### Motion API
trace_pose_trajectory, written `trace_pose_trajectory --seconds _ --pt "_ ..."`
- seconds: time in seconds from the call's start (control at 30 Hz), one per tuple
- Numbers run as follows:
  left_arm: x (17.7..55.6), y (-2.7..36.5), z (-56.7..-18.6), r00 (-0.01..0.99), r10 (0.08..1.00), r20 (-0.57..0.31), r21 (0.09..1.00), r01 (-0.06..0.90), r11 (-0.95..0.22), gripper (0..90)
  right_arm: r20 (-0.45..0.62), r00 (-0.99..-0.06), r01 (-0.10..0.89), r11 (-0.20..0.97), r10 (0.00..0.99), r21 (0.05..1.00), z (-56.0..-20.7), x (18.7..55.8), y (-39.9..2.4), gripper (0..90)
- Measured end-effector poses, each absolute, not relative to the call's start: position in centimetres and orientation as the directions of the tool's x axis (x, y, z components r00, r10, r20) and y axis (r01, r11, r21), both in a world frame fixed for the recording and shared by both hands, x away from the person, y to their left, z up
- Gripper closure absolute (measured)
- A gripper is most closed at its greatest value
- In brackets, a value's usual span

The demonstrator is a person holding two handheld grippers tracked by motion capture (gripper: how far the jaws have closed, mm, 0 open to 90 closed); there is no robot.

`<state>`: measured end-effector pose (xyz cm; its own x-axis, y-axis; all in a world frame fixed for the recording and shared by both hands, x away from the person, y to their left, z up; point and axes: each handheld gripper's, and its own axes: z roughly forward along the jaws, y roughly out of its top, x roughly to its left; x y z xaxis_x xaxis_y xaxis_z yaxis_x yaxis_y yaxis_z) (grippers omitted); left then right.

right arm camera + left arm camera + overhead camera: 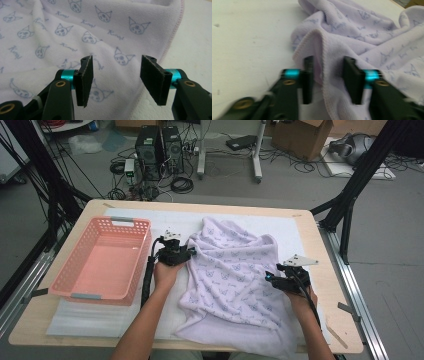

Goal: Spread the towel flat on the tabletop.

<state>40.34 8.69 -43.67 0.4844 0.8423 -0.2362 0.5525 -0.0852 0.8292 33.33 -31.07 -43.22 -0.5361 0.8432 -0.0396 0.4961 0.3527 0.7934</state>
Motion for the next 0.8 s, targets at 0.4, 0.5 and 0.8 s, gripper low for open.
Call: trace_pose_trajectory --seconds 0.4,0.5,0.8 --pt "36.6 9.2 -44.2 0.598 0.771 -0.219 0.798 0.564 -0.211 39.8 0.016 -0.479 0.526 0.272 0.878 0.806 -42.5 32.5 -34.6 45.7" --pt "36.3 8.9 -44.8 0.611 0.761 -0.218 0.776 0.581 -0.245 39.8 0.03 -0.492 0.548 0.282 0.87 0.787 -43.0 32.7 -34.2 44.4" --pt "35.7 7.5 -44.8 0.654 0.75 -0.096 0.78 0.518 -0.352 79.2 -0.007 -0.564 0.584 0.404 0.826 0.704 -44.3 33.2 -32.1 60.3"
